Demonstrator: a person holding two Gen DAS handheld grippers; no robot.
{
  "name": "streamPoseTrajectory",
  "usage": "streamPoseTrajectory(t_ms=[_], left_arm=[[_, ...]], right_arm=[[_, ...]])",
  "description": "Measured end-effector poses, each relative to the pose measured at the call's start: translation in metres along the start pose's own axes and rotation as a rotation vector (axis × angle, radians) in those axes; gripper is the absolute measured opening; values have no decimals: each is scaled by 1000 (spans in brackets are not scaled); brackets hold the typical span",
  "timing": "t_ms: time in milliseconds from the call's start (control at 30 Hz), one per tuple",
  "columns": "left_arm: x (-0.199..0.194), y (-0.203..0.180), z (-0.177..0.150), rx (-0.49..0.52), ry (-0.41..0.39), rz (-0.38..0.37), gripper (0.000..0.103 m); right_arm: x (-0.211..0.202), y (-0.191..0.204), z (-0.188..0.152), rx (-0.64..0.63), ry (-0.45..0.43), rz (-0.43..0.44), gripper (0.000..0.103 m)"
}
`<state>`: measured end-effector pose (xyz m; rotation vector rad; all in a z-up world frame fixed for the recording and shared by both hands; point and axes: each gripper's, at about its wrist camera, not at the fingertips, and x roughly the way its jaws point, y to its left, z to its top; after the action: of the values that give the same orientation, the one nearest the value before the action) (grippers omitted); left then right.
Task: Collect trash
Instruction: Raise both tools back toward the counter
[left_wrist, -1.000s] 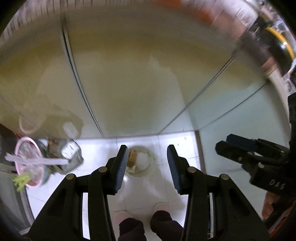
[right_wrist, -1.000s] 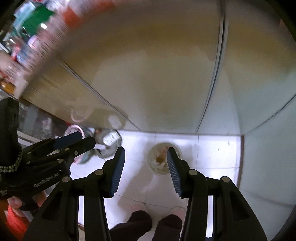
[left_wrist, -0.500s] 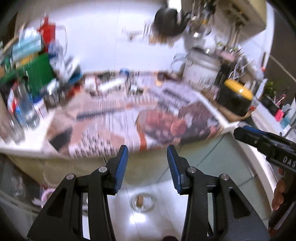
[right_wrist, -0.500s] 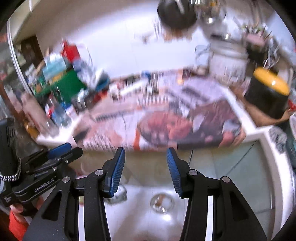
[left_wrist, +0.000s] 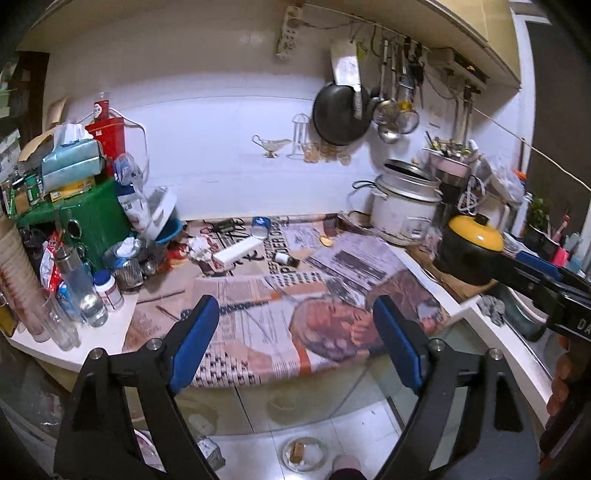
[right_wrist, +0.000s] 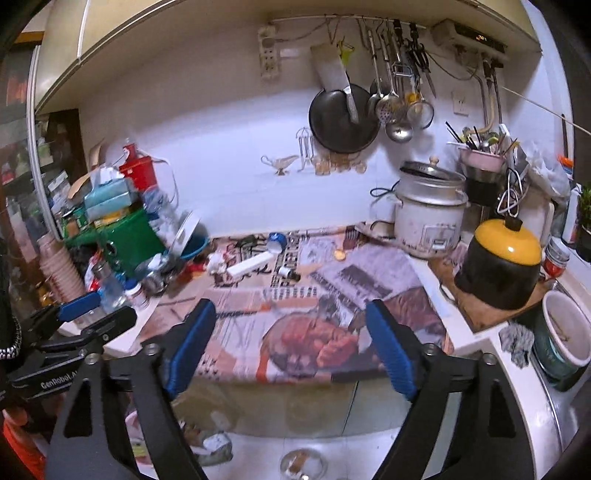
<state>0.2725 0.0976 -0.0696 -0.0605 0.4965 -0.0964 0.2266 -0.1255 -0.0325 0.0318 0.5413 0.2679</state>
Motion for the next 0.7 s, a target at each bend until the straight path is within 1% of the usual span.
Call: streamPoseTrajectory(t_ms=[133,233,300,433,600,700], left_arm=[[34,4,15,-31,-1,41,85],[68,7,31,-79,16,81,85],[88,10,42,-104,30,96,85],[129,17,62,-170,48,171,85],[170,33,70,-252,83,234,85],[189,44,72,-258,116,265,85]], right_arm=[[30,-21,13,-4,3,22,82],[56,-38,25,-18,18,49,82],[81,-51,38,-34,40,76,82],[125,-70,58,-74,93,135,82],[177,-81,70,-130,137,191,82],[206,-79,71,-137,173,219,82]])
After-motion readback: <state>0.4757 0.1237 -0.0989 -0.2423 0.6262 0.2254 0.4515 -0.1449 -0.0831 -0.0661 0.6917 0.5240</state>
